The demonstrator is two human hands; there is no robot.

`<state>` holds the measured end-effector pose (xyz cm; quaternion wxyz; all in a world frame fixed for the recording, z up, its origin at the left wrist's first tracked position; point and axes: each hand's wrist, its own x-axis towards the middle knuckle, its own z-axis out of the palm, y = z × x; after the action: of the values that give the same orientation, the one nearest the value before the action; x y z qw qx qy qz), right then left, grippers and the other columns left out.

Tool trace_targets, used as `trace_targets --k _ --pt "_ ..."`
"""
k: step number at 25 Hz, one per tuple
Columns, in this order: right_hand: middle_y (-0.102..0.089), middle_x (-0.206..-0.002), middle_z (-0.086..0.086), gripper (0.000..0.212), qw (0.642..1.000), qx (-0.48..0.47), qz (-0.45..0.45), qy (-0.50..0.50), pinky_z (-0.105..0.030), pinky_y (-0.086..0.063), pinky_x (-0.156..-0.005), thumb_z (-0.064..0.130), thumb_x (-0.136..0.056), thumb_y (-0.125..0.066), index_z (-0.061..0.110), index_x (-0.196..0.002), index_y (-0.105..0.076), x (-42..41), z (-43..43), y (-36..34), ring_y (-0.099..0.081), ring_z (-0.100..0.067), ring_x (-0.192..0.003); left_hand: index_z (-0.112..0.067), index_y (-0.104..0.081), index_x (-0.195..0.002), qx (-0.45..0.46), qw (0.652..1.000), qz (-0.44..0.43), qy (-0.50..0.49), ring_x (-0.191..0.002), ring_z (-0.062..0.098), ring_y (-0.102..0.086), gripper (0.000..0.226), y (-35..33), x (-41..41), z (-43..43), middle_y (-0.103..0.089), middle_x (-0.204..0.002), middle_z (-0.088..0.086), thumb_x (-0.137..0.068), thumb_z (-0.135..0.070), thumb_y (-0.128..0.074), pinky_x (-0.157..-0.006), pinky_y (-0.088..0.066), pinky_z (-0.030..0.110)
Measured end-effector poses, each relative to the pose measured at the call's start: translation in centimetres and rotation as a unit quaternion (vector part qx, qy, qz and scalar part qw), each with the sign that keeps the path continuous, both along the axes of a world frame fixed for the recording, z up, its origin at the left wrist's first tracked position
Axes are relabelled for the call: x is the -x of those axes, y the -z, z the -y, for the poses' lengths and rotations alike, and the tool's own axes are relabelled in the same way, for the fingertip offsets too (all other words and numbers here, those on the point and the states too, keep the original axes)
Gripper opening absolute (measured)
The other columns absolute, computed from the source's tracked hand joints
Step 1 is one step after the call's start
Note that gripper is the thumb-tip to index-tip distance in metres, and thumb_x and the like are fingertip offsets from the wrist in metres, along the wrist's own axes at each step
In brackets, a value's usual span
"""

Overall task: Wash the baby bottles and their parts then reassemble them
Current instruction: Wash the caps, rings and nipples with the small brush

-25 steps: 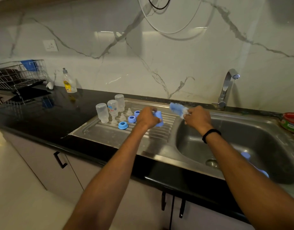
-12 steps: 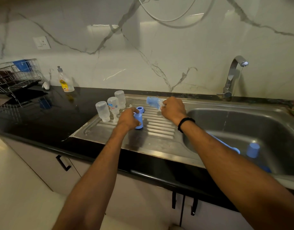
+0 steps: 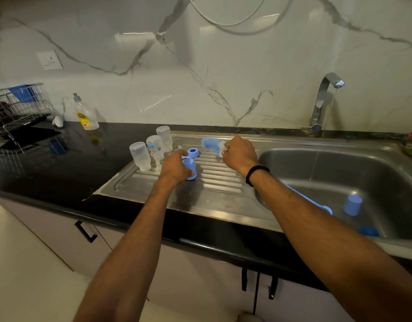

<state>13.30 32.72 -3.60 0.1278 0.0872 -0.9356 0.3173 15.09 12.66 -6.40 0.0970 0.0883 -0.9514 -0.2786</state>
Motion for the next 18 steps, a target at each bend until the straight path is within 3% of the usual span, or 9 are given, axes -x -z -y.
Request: trace_targets --k 4,9,14,18 --pt "-0.054 -0.079 -0.003 0.013 1.000 0.005 0.000 0.002 -0.027 -0.039 -0.063 0.017 -0.090 -0.063 0.016 -0.079 -0.057 -0.1 -0.4 0.1 -0.052 -0.022 -0.074 -0.010 -0.050 -0.141 0.001 1.000 -0.010 -0.002 -0.123 0.031 -0.057 0.072 -0.4 -0.3 -0.4 -0.058 -0.139 0.012 -0.077 -0.009 -0.084 -0.100 -0.047 0.038" --pt "-0.054 -0.076 -0.002 0.015 1.000 0.009 0.006 0.012 -0.025 -0.036 -0.057 0.017 -0.089 -0.063 0.013 -0.075 -0.057 -0.4 -1.7 0.2 -0.053 -0.021 -0.072 -0.009 -0.058 -0.134 -0.012 0.996 -0.086 -0.020 -0.115 0.029 -0.062 0.055 -0.8 -0.7 -2.1 -0.065 -0.126 0.015 -0.082 -0.010 -0.077 -0.086 -0.042 0.027" --pt "-0.059 -0.077 -0.005 0.013 0.999 0.003 0.007 0.045 -0.026 -0.042 -0.058 0.018 -0.088 -0.063 0.008 -0.082 -0.065 -0.4 -6.1 0.5 -0.062 -0.024 -0.078 -0.015 -0.062 -0.129 -0.045 0.991 -0.124 0.005 -0.113 0.026 -0.064 0.046 -1.0 -0.6 -7.3 -0.068 -0.122 0.010 -0.086 -0.022 -0.077 -0.098 -0.049 0.035" --pt "-0.067 -0.090 -0.008 0.019 0.994 -0.034 0.030 0.094 -0.030 -0.046 -0.063 0.027 -0.089 -0.069 0.008 -0.093 -0.068 -0.8 -12.8 1.0 -0.060 -0.023 -0.078 -0.012 -0.062 -0.128 -0.043 0.989 -0.119 0.080 -0.114 0.027 -0.063 0.043 -0.3 -0.2 -13.4 -0.068 -0.123 0.012 -0.088 -0.020 -0.075 -0.092 -0.046 0.031"
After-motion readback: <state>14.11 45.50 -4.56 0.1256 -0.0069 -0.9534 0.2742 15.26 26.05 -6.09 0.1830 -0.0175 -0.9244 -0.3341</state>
